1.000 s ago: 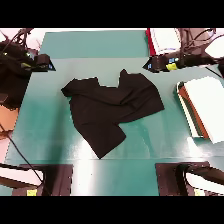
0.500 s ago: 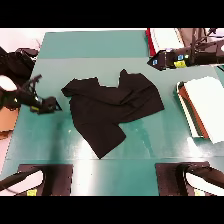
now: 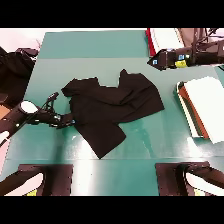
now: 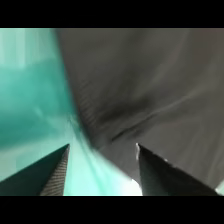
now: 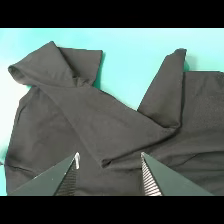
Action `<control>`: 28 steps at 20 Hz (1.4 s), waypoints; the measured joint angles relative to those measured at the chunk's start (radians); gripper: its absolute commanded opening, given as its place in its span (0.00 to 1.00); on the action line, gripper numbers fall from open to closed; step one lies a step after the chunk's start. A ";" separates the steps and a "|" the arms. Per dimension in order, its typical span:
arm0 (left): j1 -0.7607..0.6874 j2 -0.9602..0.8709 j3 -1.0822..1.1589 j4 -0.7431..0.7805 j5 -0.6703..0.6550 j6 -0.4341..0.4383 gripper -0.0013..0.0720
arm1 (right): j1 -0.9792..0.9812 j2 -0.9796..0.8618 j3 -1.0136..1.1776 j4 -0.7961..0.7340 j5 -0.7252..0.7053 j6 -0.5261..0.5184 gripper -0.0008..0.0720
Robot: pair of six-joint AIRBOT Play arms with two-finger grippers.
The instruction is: Fold the shirts.
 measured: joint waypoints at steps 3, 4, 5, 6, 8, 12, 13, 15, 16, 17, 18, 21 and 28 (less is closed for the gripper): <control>-0.071 -0.027 -0.009 -0.023 0.057 -0.029 0.69 | 0.000 0.000 0.000 0.001 0.007 0.006 0.63; -0.083 -0.032 -0.009 -0.025 0.067 -0.034 0.49 | 0.000 0.000 0.000 0.001 0.010 0.007 0.63; -0.093 -0.040 -0.007 -0.022 0.076 -0.038 0.08 | 0.000 0.000 0.000 0.001 0.014 0.008 0.63; -0.100 -0.047 0.000 -0.004 0.074 -0.041 0.05 | 0.000 0.000 0.000 0.001 0.018 0.009 0.63; -0.108 -0.049 0.042 0.019 0.056 -0.045 0.05 | -0.001 0.003 0.000 0.000 0.035 0.010 0.63; -0.091 0.016 0.150 0.163 -0.053 -0.051 0.05 | -0.033 0.050 -0.044 -0.008 0.096 0.011 0.63; -0.067 0.051 0.166 0.202 -0.078 -0.053 0.05 | -0.048 0.076 -0.075 -0.008 0.103 0.011 0.63; -0.003 0.124 0.187 0.250 -0.156 -0.049 0.05 | -0.087 0.139 -0.163 -0.010 0.118 0.012 0.63; 0.031 0.153 0.192 0.269 -0.195 -0.040 0.05 | -0.109 0.173 -0.211 -0.009 0.120 0.012 0.63; 0.066 0.180 0.196 0.284 -0.233 -0.030 0.05 | -0.134 0.204 -0.259 -0.009 0.124 0.012 0.63; 0.093 0.200 0.199 0.292 -0.269 -0.021 0.05 | -0.156 0.229 -0.300 -0.010 0.126 0.012 0.63; 0.140 0.230 0.202 0.304 -0.302 -0.008 0.05 | -0.216 0.275 -0.407 -0.009 0.128 0.012 0.63; 0.166 0.247 0.203 0.263 -0.291 0.001 0.06 | -0.195 0.099 -0.492 0.000 0.028 -0.010 0.63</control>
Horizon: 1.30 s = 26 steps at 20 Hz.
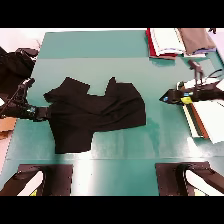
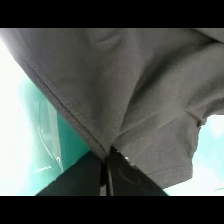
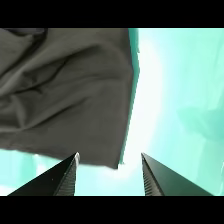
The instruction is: Fold the shirts.
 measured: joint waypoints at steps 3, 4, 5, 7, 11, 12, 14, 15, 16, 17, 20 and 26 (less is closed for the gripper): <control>0.002 0.001 0.001 -0.005 -0.035 0.001 0.90 | 0.066 -0.138 0.058 0.000 -0.068 -0.006 0.63; 0.002 0.002 0.003 -0.006 -0.049 -0.001 0.89 | 0.087 -0.174 0.085 0.000 -0.084 -0.007 0.63; 0.003 0.002 0.010 -0.007 -0.057 -0.004 0.89 | 0.106 -0.206 0.114 0.000 -0.093 -0.008 0.63; 0.003 0.002 0.043 -0.007 -0.053 -0.011 0.89 | 0.138 -0.253 0.175 0.000 -0.111 -0.009 0.63; 0.003 -0.018 0.124 0.032 0.129 -0.065 0.89 | 0.166 -0.289 0.272 -0.001 -0.116 -0.017 0.63; 0.003 -0.042 0.140 0.046 0.184 -0.086 0.89 | 0.168 -0.292 0.291 -0.002 -0.111 -0.020 0.63; 0.005 -0.119 0.172 0.063 0.268 -0.115 0.89 | 0.172 -0.297 0.322 -0.002 -0.098 -0.027 0.63; 0.012 -0.166 0.192 0.066 0.293 -0.125 0.89 | 0.173 -0.299 0.333 -0.003 -0.093 -0.029 0.63; 0.026 -0.221 0.215 0.072 0.314 -0.132 0.89 | 0.174 -0.299 0.341 -0.003 -0.087 -0.031 0.63; 0.045 -0.269 0.238 0.076 0.322 -0.137 0.89 | 0.174 -0.301 0.346 -0.003 -0.081 -0.033 0.63; 0.117 -0.388 0.292 0.079 0.331 -0.143 0.89 | 0.175 -0.302 0.355 -0.005 -0.069 -0.034 0.63; 0.161 -0.530 0.321 -0.016 0.323 -0.021 0.89 | 0.176 -0.303 0.360 -0.008 -0.106 -0.036 0.63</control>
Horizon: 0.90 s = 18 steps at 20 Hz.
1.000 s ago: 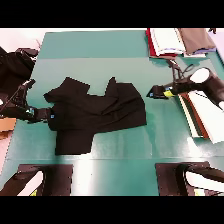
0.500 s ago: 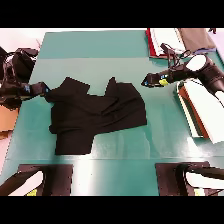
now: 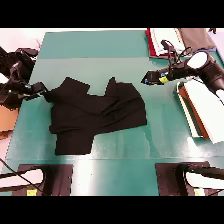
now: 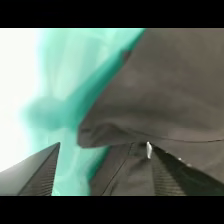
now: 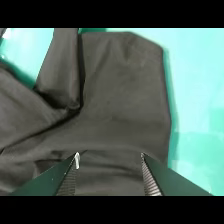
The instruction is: Fold the shirts.
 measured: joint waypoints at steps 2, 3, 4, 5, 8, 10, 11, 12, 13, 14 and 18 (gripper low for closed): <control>0.002 -0.040 0.003 -0.058 0.000 0.045 0.89 | 0.000 0.000 0.000 0.000 -0.014 0.000 0.63; 0.003 -0.057 0.003 -0.076 0.000 0.061 0.89 | 0.000 0.000 0.000 0.000 -0.023 0.000 0.63; 0.004 -0.069 0.004 -0.089 0.000 0.073 0.81 | 0.000 -0.002 0.000 0.000 -0.032 0.000 0.63; 0.004 -0.079 0.004 -0.100 0.005 0.080 0.51 | 0.000 -0.005 0.000 0.000 -0.038 0.000 0.63; 0.005 -0.095 0.016 -0.121 0.023 0.094 0.05 | 0.000 -0.037 0.000 -0.001 -0.052 0.000 0.63; 0.005 -0.100 0.038 -0.128 0.020 0.098 0.05 | 0.000 -0.076 0.001 0.000 -0.070 0.000 0.63; 0.005 -0.101 0.053 -0.132 0.013 0.100 0.05 | -0.001 -0.101 0.004 0.000 -0.075 0.000 0.64; 0.005 -0.101 0.069 -0.133 0.002 0.101 0.05 | -0.002 -0.133 0.014 -0.001 -0.080 0.000 0.64; 0.005 -0.101 0.085 -0.135 -0.010 0.105 0.05 | -0.003 -0.167 0.030 -0.001 -0.080 0.000 0.65; 0.005 -0.102 0.100 -0.137 -0.022 0.106 0.05 | -0.003 -0.206 0.054 -0.001 -0.079 0.000 0.65; 0.005 -0.102 0.132 -0.138 -0.072 0.109 0.05 | -0.003 -0.364 0.187 0.000 -0.054 0.000 0.65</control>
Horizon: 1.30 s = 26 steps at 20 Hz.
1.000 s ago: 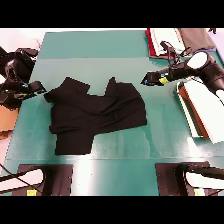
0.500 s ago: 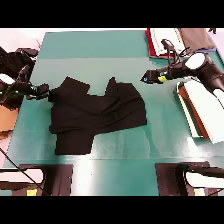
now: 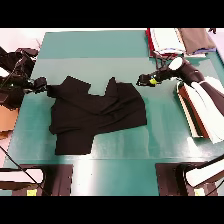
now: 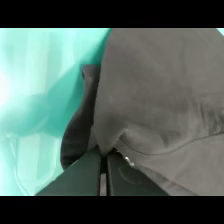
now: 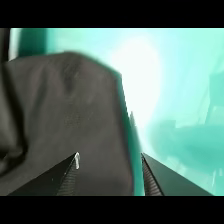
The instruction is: Fold the shirts.
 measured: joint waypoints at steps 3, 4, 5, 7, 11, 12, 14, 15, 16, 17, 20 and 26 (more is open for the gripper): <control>0.000 0.000 0.008 -0.001 -0.021 0.002 0.05 | 0.000 -0.112 0.115 0.000 0.056 0.000 0.65; 0.000 0.000 0.009 -0.003 -0.023 0.002 0.05 | 0.003 -0.146 0.155 -0.002 0.077 0.000 0.65; 0.000 0.000 0.010 -0.005 -0.028 0.002 0.05 | 0.009 -0.177 0.194 -0.002 0.095 0.000 0.65; 0.000 0.000 0.011 -0.016 -0.032 0.002 0.05 | 0.023 -0.226 0.257 -0.001 0.132 0.000 0.64; 0.000 0.000 0.012 -0.031 -0.043 0.002 0.05 | 0.051 -0.285 0.333 -0.002 0.171 0.000 0.03; 0.000 0.002 0.012 -0.031 -0.046 0.002 0.05 | 0.056 -0.289 0.342 -0.001 0.175 -0.004 0.03; 0.000 0.023 0.013 -0.033 -0.048 0.002 0.05 | 0.061 -0.283 0.352 -0.002 0.175 -0.015 0.03; 0.000 0.045 0.017 -0.034 -0.044 0.002 0.05 | 0.062 -0.266 0.355 -0.004 0.172 -0.019 0.03; 0.000 0.078 0.027 -0.034 -0.039 0.002 0.05 | 0.061 -0.238 0.358 -0.003 0.162 -0.024 0.03; 0.000 0.116 0.042 -0.034 -0.032 0.004 0.05 | 0.056 -0.198 0.360 0.002 0.151 -0.027 0.03; 0.000 0.269 0.133 -0.034 -0.026 0.019 0.05 | 0.031 -0.031 0.363 -0.002 0.127 -0.033 0.03; 0.000 0.576 0.389 -0.036 -0.020 0.028 0.05 | -0.035 0.371 0.364 -0.003 0.162 -0.042 0.03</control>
